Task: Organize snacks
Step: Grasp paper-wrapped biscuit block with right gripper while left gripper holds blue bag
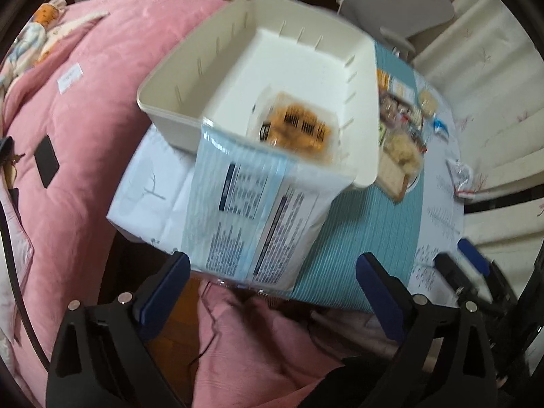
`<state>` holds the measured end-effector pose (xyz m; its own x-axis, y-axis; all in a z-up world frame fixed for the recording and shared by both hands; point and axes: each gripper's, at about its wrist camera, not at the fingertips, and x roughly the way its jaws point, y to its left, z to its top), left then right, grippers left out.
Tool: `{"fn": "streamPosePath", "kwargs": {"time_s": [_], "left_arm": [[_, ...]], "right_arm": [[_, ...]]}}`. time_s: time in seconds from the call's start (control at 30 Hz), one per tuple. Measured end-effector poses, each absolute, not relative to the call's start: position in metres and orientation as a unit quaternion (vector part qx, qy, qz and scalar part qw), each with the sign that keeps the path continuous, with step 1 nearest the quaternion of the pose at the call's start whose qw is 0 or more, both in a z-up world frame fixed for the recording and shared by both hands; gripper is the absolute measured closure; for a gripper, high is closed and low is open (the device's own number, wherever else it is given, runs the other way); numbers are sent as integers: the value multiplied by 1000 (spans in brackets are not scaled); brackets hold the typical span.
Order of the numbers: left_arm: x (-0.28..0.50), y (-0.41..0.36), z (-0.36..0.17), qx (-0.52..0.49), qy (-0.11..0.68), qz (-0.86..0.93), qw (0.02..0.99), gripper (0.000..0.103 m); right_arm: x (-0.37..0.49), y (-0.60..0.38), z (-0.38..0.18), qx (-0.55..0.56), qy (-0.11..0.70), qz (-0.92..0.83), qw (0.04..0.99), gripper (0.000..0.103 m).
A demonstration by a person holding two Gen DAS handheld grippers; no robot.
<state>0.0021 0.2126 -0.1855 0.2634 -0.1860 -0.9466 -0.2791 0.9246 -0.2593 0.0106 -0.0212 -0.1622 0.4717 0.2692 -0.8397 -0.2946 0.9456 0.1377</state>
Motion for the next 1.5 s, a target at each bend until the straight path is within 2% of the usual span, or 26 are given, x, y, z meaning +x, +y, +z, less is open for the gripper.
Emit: {"fn": "streamPosePath", "kwargs": {"time_s": [0.43,0.87,1.5], "left_arm": [[24,224,-255,-205,638,9,742,1],[43,209,-288,-179,639,48,746,0],[63,191,-307,-120,607,102,779,0]], "right_arm": [[54,-24,-187,-95,487,173,851,15],[91,-7,-228,-206,474,222,827,15],[134,12,-269,-250,501,264,785,15]]}}
